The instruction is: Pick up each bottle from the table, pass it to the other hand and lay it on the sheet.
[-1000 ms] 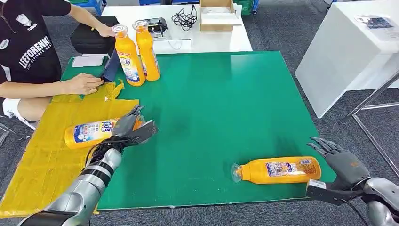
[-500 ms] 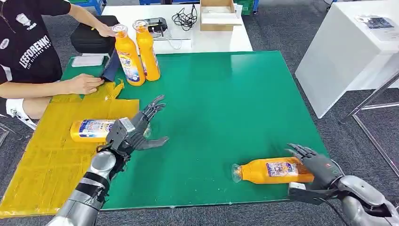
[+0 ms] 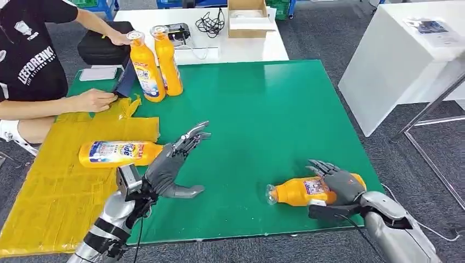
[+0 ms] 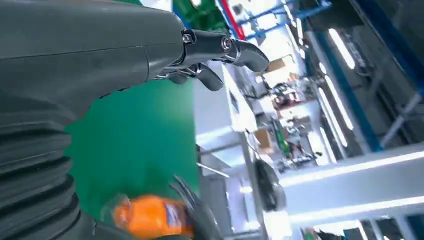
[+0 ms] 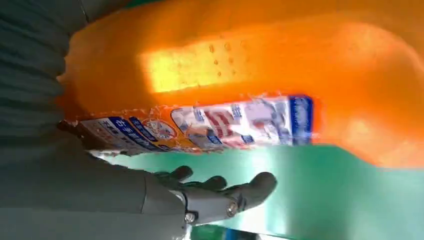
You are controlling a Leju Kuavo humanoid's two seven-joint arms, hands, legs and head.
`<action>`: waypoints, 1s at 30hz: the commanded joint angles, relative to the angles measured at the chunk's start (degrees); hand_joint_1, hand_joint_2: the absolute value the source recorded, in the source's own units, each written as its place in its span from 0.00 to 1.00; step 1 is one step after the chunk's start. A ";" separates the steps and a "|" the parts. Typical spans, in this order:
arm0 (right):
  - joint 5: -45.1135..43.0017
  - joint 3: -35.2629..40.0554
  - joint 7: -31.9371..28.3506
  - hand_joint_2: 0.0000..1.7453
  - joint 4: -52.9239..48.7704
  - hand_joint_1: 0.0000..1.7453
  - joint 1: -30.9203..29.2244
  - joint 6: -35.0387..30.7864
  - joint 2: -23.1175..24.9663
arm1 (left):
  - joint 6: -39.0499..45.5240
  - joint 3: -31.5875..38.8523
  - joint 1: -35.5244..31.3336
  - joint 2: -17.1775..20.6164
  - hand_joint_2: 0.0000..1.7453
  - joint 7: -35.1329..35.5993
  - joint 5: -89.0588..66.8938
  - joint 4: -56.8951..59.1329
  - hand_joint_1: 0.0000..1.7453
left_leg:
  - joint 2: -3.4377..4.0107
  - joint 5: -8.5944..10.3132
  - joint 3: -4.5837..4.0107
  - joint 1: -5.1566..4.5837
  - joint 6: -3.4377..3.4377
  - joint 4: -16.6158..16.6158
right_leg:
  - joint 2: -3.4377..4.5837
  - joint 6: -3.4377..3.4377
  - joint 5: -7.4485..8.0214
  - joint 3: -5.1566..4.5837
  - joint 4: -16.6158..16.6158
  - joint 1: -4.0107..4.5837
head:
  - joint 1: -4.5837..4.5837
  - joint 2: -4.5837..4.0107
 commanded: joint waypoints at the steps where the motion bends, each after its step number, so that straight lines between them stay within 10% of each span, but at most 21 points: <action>1: 1.47 6.53 1.91 1.00 16.15 0.00 -3.45 -0.79 6.03 | -0.22 -2.75 -0.28 2.02 1.00 0.07 0.34 -0.25 0.00 | -0.15 0.08 0.29 0.08 0.00 -0.13 | 0.14 -0.12 0.10 0.26 -0.18 0.04 | 0.04 0.00; 6: 1.42 6.53 1.86 1.00 16.28 0.00 -3.46 -0.91 5.96 | -0.24 -2.75 -0.28 2.00 1.00 0.07 0.34 -0.25 0.00 | -0.19 0.13 0.43 0.09 0.00 -0.14 | 0.18 -0.11 0.14 0.41 -0.23 0.07 | 0.02 0.00; 7: 2.42 7.15 3.07 1.00 16.82 0.84 -3.85 -2.66 6.08 | -0.14 -2.45 -0.11 1.80 1.00 0.18 0.53 -0.23 0.00 | -0.13 0.11 0.54 0.10 0.02 -0.11 | 0.20 -0.11 0.12 0.51 -0.21 0.08 | 0.02 0.00; 8: 3.25 7.58 4.46 1.00 16.99 0.99 -4.06 -4.31 6.48 | 0.13 -2.19 0.12 1.66 1.00 0.42 0.50 -0.31 0.00 | -0.19 0.17 0.52 0.09 0.03 -0.13 | 0.20 -0.13 0.15 0.49 -0.23 0.08 | 0.02 0.00; 12: 16.75 4.97 20.77 1.00 1.83 1.00 -3.21 -22.34 8.51 | 3.24 2.03 5.70 0.13 1.00 3.70 -1.41 -4.14 0.00 | -0.03 0.19 0.54 0.06 0.03 -0.13 | 0.37 -0.16 0.24 0.49 -0.21 0.05 | 0.04 0.00; 15: 18.97 -3.32 23.92 1.00 -24.46 1.00 3.63 -18.39 9.78 | 2.93 4.06 9.19 -0.86 1.00 4.48 -2.16 -5.92 0.00 | 0.28 0.14 0.62 -0.01 0.09 -0.03 | 0.52 -0.12 0.20 0.53 -0.01 -0.04 | 0.02 0.00; 19: 19.61 -7.81 24.72 1.00 -33.09 1.00 6.41 -16.92 11.91 | 3.34 4.85 10.19 -2.00 1.00 4.91 -2.65 -5.42 0.00 | -0.16 0.36 0.03 0.01 0.10 0.01 | 0.28 -0.06 0.16 0.02 0.10 -0.02 | 0.00 0.00; 27: 15.51 -10.99 16.06 1.00 -44.33 1.00 13.71 -40.22 18.78 | 5.19 3.05 8.03 -3.17 1.00 6.08 -2.79 -1.25 0.00 | -1.02 0.31 -0.38 0.05 0.08 -0.02 | -0.43 -0.09 -0.09 -0.20 0.05 0.01 | 0.00 0.00; 30: 3.27 -19.81 -4.27 1.00 -54.74 1.00 19.30 -41.20 29.24 | 6.42 0.01 5.44 -2.91 1.00 6.71 -2.37 2.10 0.00 | -1.14 0.36 -0.60 0.01 0.04 -0.01 | -0.57 -0.03 -0.16 -0.41 0.13 -0.02 | 0.00 0.00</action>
